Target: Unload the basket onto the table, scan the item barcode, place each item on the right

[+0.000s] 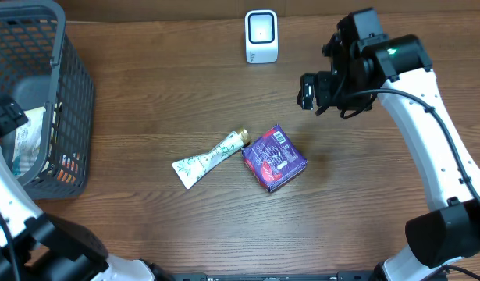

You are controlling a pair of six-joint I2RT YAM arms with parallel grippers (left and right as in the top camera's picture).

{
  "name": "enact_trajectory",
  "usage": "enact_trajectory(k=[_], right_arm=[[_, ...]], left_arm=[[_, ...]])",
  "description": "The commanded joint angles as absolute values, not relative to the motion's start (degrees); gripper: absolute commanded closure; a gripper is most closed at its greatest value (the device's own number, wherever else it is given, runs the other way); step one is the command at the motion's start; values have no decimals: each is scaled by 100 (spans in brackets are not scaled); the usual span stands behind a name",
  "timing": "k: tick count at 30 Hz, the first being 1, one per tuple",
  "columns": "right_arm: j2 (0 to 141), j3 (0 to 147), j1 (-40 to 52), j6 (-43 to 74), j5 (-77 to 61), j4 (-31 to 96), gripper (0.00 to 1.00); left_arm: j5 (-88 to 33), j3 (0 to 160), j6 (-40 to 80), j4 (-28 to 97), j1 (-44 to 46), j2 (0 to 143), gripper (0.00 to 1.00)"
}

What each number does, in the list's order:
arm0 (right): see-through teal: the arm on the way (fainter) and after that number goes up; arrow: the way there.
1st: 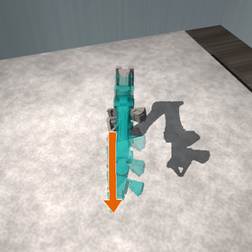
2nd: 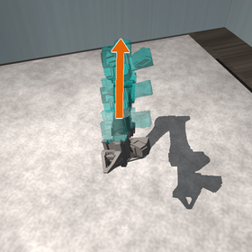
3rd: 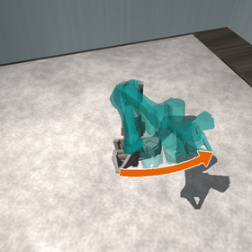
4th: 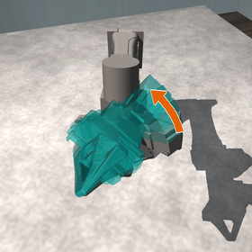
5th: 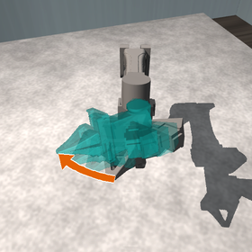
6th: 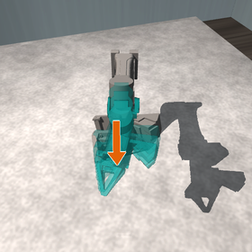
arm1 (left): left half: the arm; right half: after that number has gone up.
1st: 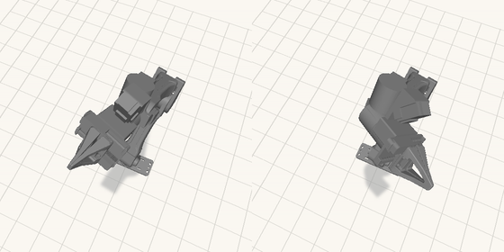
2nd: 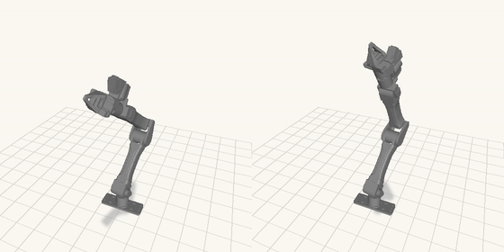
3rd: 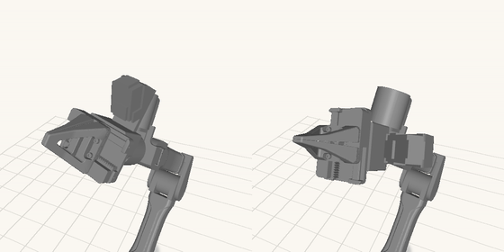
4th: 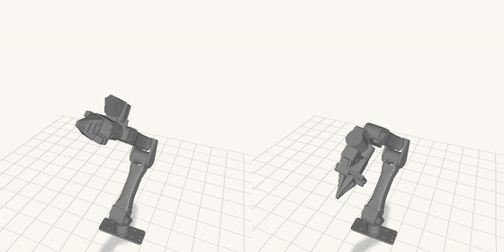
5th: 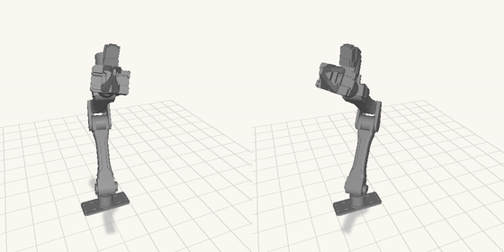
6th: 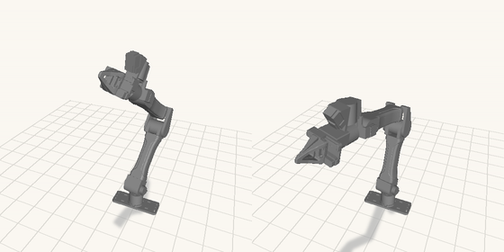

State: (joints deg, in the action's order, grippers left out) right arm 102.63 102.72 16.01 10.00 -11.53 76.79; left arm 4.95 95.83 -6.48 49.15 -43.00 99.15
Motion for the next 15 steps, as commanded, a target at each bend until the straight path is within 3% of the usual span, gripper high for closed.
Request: enact_trajectory(k=[1, 15], right_arm=[[10237, 9983, 1619, 958, -1098, 7500, 0], [10237, 9848, 1619, 958, -1120, 7078, 0]], left_arm=[[298, 9546, -823, 5033, -4294, 10224, 0], [705, 9559, -1227, 4895, -4233, 11222, 0]])
